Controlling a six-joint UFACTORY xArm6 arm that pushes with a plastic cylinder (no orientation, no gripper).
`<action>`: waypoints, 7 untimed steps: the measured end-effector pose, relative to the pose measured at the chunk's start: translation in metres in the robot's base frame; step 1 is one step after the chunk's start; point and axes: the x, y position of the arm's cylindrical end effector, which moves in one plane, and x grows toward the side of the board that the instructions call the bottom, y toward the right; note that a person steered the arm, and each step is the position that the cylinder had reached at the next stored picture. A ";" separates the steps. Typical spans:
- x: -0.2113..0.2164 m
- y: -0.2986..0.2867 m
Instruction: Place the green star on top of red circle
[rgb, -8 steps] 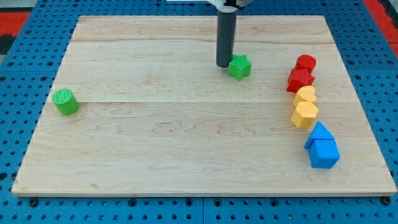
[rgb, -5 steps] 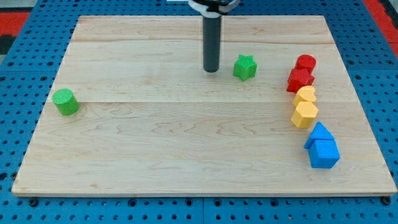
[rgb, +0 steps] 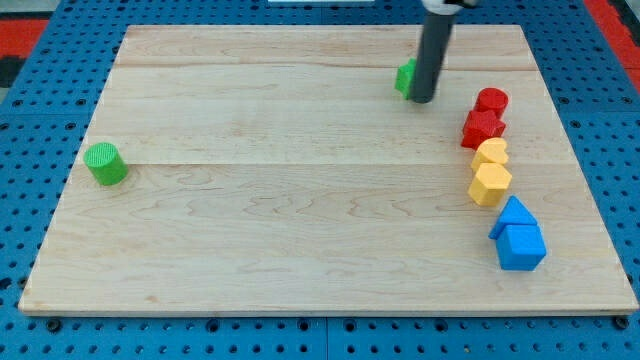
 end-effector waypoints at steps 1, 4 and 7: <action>0.000 -0.055; -0.039 0.031; -0.039 0.064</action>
